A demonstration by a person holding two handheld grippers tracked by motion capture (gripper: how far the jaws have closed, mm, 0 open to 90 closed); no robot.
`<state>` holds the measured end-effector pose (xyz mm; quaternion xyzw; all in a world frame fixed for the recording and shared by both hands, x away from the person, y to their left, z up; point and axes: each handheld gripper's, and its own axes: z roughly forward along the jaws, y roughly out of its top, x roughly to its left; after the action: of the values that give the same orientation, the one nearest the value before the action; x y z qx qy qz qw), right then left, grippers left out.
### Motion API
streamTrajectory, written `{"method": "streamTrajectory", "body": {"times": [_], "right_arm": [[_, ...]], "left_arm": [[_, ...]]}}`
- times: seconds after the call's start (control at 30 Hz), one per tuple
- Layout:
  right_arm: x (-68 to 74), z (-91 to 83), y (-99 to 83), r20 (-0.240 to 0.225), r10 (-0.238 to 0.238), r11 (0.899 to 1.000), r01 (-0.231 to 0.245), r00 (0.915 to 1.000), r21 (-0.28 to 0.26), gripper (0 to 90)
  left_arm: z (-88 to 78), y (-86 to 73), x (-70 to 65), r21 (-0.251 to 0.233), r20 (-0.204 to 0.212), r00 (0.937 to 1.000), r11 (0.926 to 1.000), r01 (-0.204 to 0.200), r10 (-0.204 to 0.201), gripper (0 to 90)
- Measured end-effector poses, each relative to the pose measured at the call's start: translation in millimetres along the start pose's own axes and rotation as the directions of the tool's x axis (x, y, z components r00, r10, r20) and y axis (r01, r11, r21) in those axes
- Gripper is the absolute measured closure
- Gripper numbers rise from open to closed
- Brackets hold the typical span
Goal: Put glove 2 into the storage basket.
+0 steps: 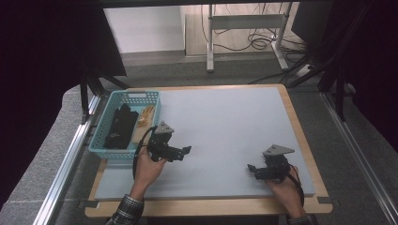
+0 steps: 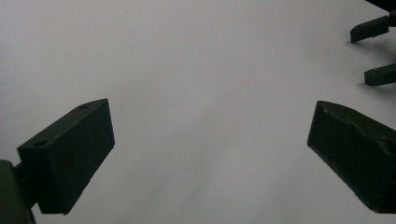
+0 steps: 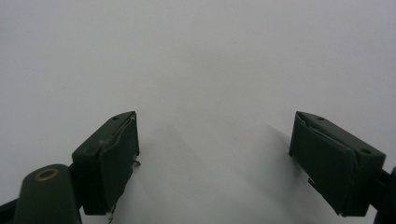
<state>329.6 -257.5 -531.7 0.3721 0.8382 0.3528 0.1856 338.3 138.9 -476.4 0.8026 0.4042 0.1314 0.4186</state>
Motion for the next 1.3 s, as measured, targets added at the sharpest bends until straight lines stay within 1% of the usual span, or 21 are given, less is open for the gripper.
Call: {"method": "streamTrajectory", "body": {"times": [0.13, 0.23, 0.3, 0.37, 0.57, 0.67, 0.8, 0.87, 1.03, 1.3], "right_arm": [[0.0, 0.0, 0.0, 0.000, 0.000, 1.000, 0.000, 1.0000, 0.000, 15.5], [0.0, 0.0, 0.0, 0.000, 0.000, 1.000, 0.000, 1.0000, 0.000, 15.5], [0.0, 0.0, 0.0, 0.000, 0.000, 1.000, 0.000, 1.0000, 0.000, 15.5], [0.0, 0.0, 0.0, 0.000, 0.000, 1.000, 0.000, 1.0000, 0.000, 15.5], [0.0, 0.0, 0.0, 0.000, 0.000, 1.000, 0.000, 1.0000, 0.000, 15.5], [0.0, 0.0, 0.0, 0.000, 0.000, 1.000, 0.000, 1.0000, 0.000, 15.5], [0.0, 0.0, 0.0, 0.000, 0.000, 1.000, 0.000, 1.0000, 0.000, 15.5], [0.0, 0.0, 0.0, 0.000, 0.000, 1.000, 0.000, 1.0000, 0.000, 15.5], [-0.1, -0.1, 0.0, 0.000, -0.001, 1.000, 0.001, 1.0000, 0.000, 15.5], [0.0, 0.0, 0.0, 0.000, 0.000, 1.000, 0.000, 1.0000, 0.000, 15.5]], "left_arm": [[5.7, -1.4, -4.6, 0.004, 0.016, 0.9998, 1.0000, -0.008, 0.008, 1.0], [11.0, -2.3, -10.5, 0.002, 0.030, 0.9995, 0.9999, -0.014, 0.014, 1.0], [13.4, -2.4, -14.0, 0.002, 0.037, 0.9990, 0.9997, -0.025, 0.025, 1.0], [15.1, -2.7, -17.2, 0.000, 0.043, 0.9987, 0.9996, -0.027, 0.027, 1.0], [21.3, -3.9, -28.0, -0.004, 0.069, 0.9967, 0.9991, -0.042, 0.042, 1.0], [24.3, -5.1, -33.0, -0.001, 0.075, 0.9956, 0.9984, -0.057, 0.057, 1.0], [26.5, -7.8, -38.1, -0.008, 0.090, 0.9941, 0.9981, -0.060, 0.061, 1.0], [27.6, -9.7, -40.3, -0.012, 0.094, 0.9937, 0.9981, -0.060, 0.061, 1.0], [30.9, -15.8, -43.9, -0.011, 0.094, 0.9928, 0.9972, -0.073, 0.074, 1.0], [37.0, -29.1, -46.7, 0.006, 0.095, 0.9924, 0.9968, -0.079, 0.078, 0.9]]}}
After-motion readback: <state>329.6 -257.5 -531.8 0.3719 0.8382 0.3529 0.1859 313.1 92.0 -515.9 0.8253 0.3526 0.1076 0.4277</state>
